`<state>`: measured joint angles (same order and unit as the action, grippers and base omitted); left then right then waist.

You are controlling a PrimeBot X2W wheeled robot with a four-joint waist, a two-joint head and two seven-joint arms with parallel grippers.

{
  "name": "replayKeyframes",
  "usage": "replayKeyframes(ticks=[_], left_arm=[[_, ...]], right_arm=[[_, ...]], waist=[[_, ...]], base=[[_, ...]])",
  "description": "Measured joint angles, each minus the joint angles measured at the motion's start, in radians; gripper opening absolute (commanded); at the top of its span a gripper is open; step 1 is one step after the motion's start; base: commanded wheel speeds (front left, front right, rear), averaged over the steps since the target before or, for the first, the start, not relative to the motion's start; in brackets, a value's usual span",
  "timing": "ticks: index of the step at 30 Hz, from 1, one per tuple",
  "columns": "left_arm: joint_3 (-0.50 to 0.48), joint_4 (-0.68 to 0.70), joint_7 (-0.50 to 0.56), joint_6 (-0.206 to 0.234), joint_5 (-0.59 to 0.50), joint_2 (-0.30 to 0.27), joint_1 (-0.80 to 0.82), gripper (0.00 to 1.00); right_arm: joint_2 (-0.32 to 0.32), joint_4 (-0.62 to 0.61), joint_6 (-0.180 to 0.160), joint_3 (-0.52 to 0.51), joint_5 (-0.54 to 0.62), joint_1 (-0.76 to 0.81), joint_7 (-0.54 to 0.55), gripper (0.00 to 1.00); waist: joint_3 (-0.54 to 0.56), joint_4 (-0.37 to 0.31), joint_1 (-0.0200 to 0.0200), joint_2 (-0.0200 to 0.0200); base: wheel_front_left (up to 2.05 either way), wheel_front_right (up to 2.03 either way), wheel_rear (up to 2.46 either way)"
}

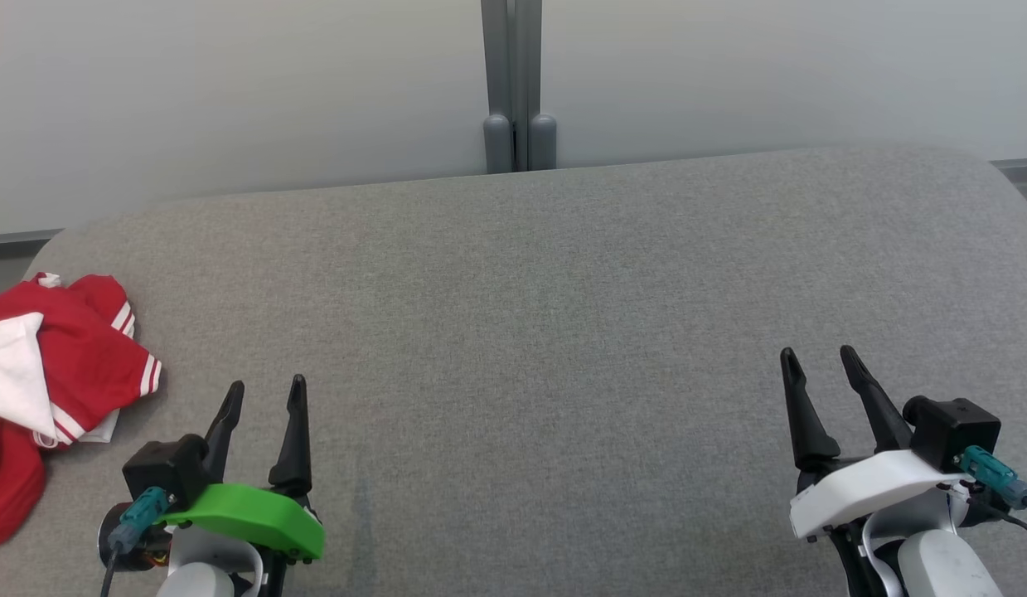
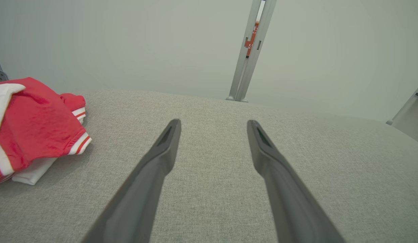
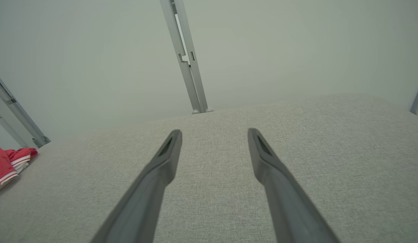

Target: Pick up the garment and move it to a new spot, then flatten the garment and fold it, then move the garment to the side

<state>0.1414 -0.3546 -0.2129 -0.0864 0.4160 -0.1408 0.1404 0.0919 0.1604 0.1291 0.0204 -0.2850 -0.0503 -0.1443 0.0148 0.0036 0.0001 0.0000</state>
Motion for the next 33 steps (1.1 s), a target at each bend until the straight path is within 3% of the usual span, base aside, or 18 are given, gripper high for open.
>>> replayKeyframes(ticks=[33], left_arm=[[0.017,-0.067,-0.051,0.034,-0.145,-0.002,0.014,1.00]], right_arm=[[-0.016,0.006,0.001,-0.015,0.134,0.016,-0.034,1.00]], waist=[[0.004,0.003,0.0000,0.0000]], base=[[0.00,0.00,0.00]])
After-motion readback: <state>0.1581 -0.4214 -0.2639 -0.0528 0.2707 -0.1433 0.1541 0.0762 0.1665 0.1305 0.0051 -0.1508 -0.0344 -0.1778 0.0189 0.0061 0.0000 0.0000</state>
